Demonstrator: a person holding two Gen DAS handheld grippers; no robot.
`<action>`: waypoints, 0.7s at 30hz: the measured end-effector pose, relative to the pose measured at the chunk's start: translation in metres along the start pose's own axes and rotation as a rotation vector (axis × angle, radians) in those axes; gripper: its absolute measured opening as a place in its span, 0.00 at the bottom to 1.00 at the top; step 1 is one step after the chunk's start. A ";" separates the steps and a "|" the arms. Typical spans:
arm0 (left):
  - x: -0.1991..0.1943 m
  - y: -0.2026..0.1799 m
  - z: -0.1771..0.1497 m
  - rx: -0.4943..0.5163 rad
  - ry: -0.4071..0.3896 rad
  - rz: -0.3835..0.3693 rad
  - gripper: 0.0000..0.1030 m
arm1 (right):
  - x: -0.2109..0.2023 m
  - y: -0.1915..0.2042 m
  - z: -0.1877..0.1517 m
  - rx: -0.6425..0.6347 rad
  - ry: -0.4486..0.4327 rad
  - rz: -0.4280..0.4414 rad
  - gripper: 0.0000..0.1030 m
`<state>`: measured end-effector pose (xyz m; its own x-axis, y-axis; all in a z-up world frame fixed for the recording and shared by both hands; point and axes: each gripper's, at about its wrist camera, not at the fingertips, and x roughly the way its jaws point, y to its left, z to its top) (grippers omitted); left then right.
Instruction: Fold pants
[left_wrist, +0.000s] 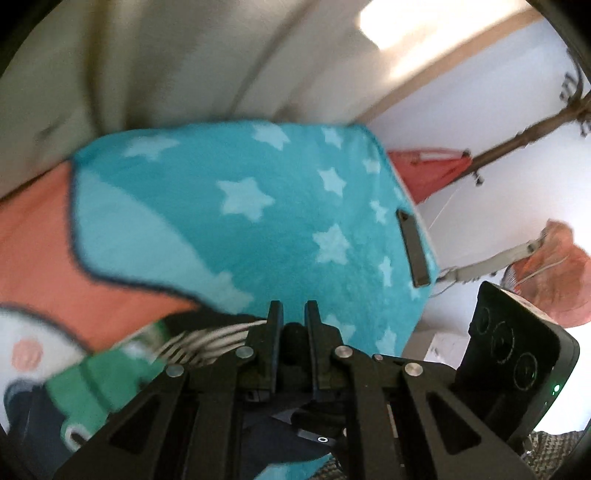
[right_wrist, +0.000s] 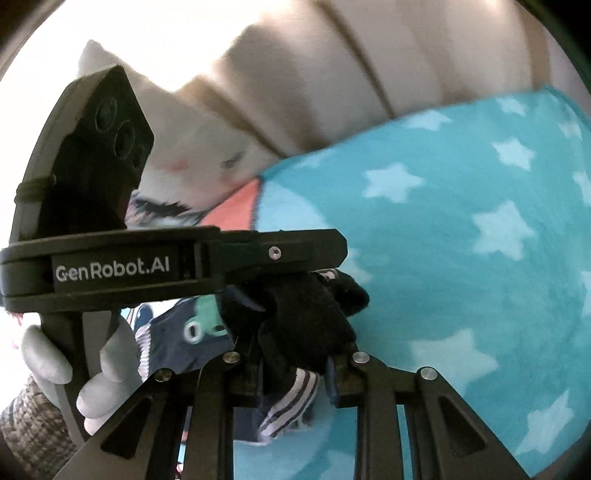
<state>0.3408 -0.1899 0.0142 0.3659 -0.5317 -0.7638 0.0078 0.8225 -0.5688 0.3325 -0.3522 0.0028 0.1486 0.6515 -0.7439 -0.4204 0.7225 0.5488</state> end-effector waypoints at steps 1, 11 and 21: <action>-0.014 0.011 -0.010 -0.025 -0.032 -0.008 0.11 | 0.002 0.016 -0.002 -0.034 0.010 -0.002 0.25; -0.118 0.100 -0.100 -0.217 -0.197 0.071 0.32 | 0.077 0.122 -0.061 -0.258 0.206 0.011 0.52; -0.228 0.157 -0.197 -0.393 -0.398 0.147 0.41 | 0.028 0.139 -0.057 -0.195 0.106 -0.076 0.53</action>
<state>0.0747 0.0212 0.0389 0.6592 -0.2377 -0.7134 -0.3885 0.7046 -0.5937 0.2276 -0.2467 0.0362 0.0955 0.5615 -0.8220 -0.5785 0.7033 0.4132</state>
